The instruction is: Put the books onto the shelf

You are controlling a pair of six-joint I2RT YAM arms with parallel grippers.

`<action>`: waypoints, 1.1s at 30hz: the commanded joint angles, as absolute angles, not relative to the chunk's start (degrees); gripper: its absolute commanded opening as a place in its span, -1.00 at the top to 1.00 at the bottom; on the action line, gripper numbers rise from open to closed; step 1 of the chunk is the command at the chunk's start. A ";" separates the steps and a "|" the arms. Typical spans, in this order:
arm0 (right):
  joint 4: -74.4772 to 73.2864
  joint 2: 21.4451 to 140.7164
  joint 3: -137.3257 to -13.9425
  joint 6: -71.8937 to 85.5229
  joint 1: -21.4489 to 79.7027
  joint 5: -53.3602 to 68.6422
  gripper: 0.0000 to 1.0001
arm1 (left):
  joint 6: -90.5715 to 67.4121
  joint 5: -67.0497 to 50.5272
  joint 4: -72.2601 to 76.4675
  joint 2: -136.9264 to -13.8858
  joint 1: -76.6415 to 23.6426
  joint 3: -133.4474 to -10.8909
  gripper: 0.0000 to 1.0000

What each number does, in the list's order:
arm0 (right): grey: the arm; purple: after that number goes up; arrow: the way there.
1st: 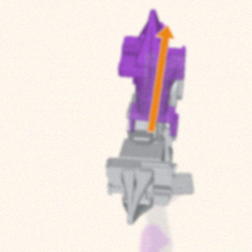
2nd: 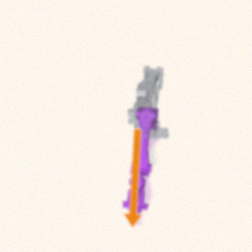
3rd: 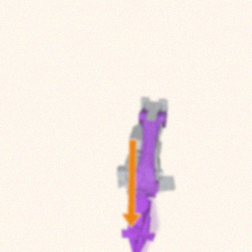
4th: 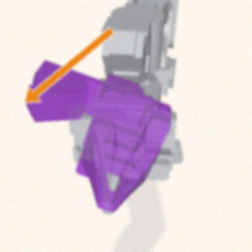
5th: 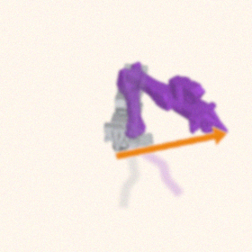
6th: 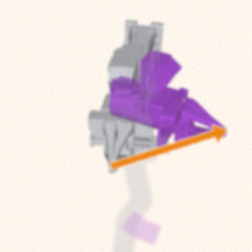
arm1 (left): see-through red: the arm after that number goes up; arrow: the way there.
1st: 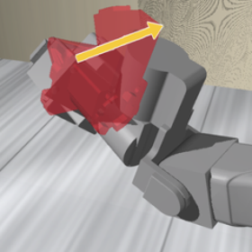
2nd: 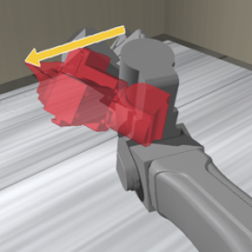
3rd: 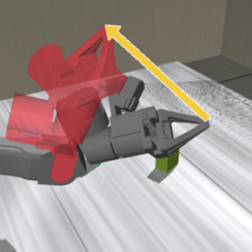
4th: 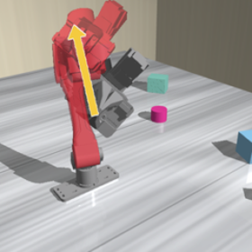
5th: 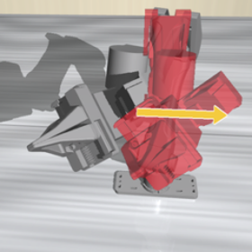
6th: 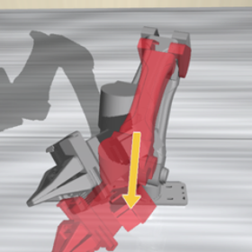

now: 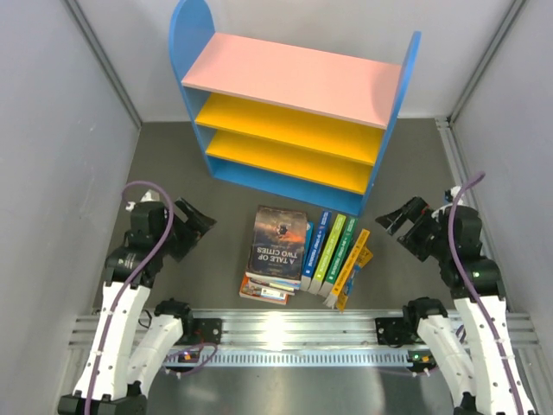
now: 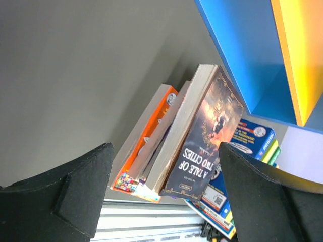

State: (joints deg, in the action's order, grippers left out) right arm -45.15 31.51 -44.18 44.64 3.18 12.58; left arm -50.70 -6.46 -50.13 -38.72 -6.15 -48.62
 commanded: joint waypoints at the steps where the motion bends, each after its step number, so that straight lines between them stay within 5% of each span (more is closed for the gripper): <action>1: -53.26 32.00 -44.22 43.43 2.46 17.67 -0.99 | -50.00 -9.93 -48.61 -37.01 -6.15 -48.08 -0.78; 14: -50.72 35.59 -36.91 44.38 4.30 16.88 -0.85 | -50.19 -11.60 -50.01 -31.38 -6.15 -44.47 -0.63; 26: -43.86 46.93 -41.75 53.00 24.86 1.95 -0.88 | -47.20 -9.76 -52.21 -30.32 -6.15 -44.91 -0.63; 33: -44.47 50.18 -42.71 53.09 25.66 -2.19 -0.86 | -45.18 -8.97 -53.52 -31.20 -6.15 -45.79 -0.62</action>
State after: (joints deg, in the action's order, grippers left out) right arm -44.80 49.54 -40.03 52.36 25.02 2.96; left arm -47.37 -9.82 -52.40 -30.87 -6.15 -44.45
